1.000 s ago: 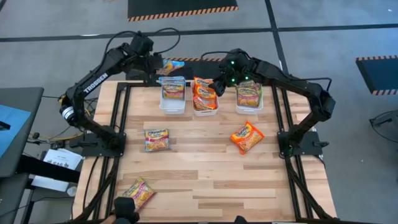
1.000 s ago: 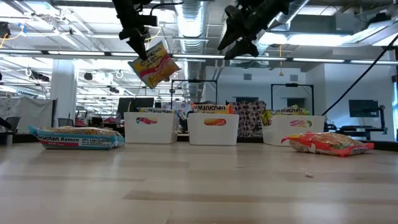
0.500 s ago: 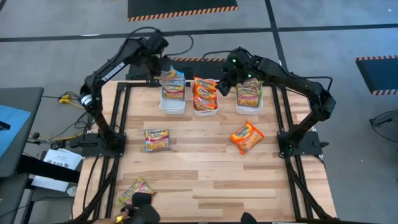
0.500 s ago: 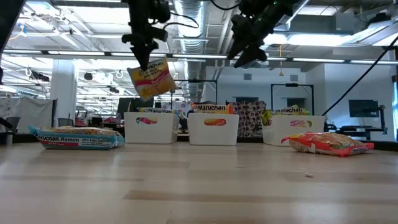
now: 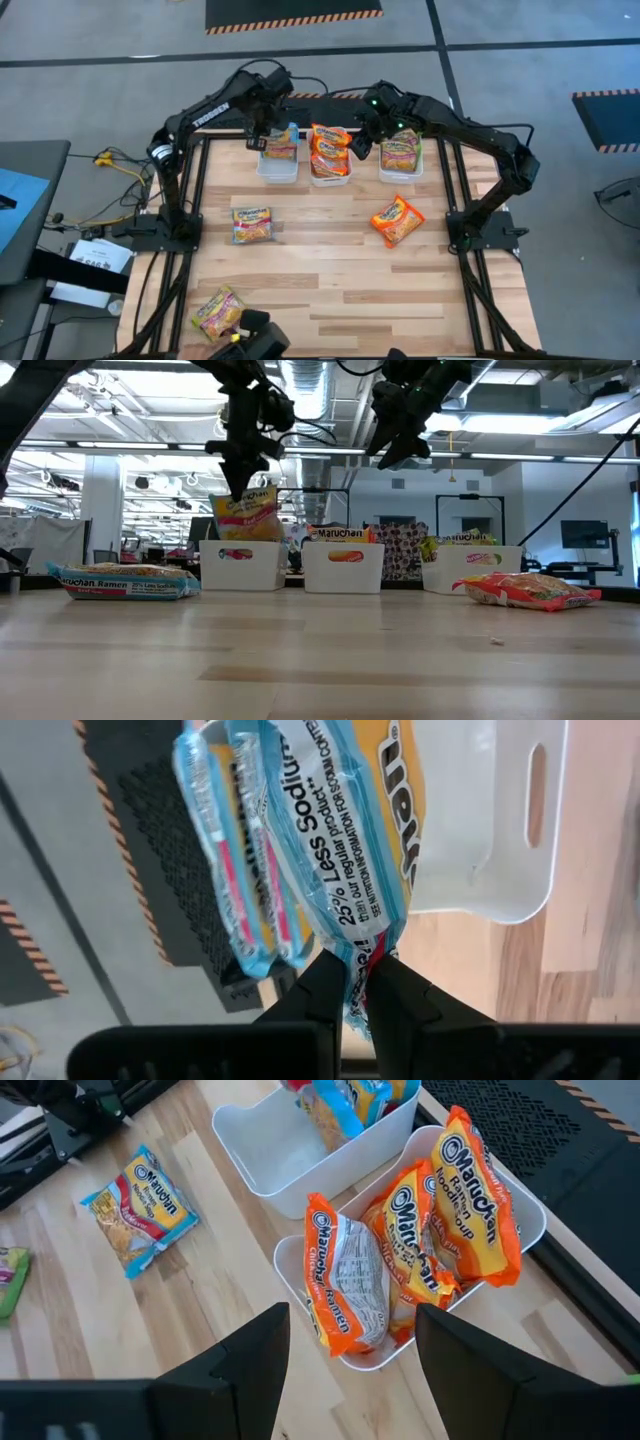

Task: Sort Maruchan noodles
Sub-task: Put the blue noodle pack into the top left white bin, then put the orange noodle pack into the middle white bin

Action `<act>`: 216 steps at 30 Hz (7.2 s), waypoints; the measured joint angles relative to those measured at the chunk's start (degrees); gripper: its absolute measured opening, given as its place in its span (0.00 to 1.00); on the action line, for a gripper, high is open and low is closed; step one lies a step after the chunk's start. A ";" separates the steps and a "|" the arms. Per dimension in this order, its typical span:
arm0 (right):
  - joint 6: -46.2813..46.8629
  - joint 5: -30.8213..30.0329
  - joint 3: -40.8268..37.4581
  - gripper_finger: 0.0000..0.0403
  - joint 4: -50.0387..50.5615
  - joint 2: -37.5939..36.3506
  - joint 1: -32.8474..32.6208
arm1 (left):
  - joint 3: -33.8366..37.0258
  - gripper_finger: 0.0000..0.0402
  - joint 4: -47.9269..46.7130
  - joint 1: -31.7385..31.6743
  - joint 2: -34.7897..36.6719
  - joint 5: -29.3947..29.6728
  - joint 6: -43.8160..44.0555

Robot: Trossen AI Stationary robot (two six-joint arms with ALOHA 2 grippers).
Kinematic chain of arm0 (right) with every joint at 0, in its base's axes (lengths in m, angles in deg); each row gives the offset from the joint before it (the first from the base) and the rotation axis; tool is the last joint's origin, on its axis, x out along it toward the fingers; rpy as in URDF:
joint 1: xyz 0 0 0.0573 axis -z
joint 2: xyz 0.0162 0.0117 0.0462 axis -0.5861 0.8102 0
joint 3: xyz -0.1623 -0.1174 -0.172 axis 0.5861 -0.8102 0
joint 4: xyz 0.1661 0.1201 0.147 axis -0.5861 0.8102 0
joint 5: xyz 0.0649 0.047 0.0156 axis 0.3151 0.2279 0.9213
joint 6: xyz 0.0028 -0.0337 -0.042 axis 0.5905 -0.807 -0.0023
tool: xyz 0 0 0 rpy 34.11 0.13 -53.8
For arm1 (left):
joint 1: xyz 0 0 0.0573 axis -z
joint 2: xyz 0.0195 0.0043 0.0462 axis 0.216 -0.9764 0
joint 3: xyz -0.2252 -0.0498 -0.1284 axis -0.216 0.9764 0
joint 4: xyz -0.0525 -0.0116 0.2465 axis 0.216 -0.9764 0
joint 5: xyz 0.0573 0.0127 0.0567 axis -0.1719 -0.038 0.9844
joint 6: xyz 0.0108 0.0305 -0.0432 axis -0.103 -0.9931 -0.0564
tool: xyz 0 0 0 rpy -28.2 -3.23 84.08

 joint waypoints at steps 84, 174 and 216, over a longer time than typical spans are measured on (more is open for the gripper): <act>5.29 0.20 -18.84 0.59 31.34 -1.53 -14.86 | 9.82 0.28 0.10 16.87 11.41 -38.73 35.91; -32.43 -7.23 -26.38 0.43 8.90 12.24 -13.09 | 43.14 0.28 34.21 42.26 40.41 -11.59 78.44; 10.66 -12.96 -8.00 0.01 17.43 2.25 -27.99 | 40.54 0.28 32.05 38.97 52.39 -8.48 68.70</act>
